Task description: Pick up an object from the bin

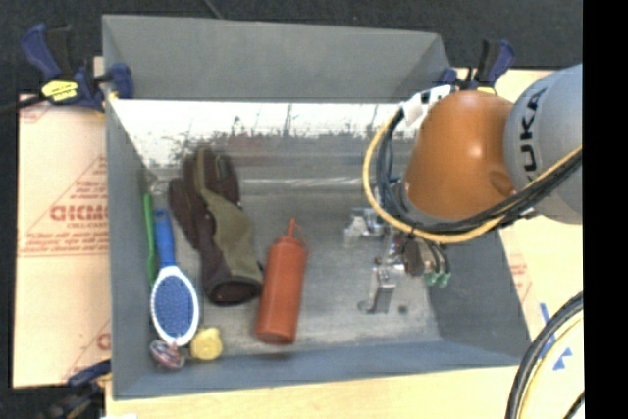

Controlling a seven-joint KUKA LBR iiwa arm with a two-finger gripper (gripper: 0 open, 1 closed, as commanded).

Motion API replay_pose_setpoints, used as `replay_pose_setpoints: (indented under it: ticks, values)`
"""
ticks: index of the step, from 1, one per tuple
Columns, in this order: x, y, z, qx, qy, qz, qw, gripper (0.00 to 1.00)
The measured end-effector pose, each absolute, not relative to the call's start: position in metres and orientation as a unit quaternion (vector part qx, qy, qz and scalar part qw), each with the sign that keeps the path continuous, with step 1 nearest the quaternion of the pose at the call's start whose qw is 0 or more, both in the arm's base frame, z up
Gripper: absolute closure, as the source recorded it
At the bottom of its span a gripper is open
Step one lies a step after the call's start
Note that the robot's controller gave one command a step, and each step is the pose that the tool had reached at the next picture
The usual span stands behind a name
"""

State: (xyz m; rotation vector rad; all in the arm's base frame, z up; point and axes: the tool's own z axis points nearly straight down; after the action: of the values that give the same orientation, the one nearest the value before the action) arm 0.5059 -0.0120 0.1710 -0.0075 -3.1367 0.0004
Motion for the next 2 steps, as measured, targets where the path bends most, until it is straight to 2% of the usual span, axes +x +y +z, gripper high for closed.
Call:
replay_pose_setpoints:
  ticks: [1, 2]
  values:
    - [0.508, -0.012, 0.176, -0.002, -1.000, 0.000, -0.002, 0.00]
    - [0.546, 0.045, 0.117, 0.111, -0.994, 0.002, -0.007, 0.00]
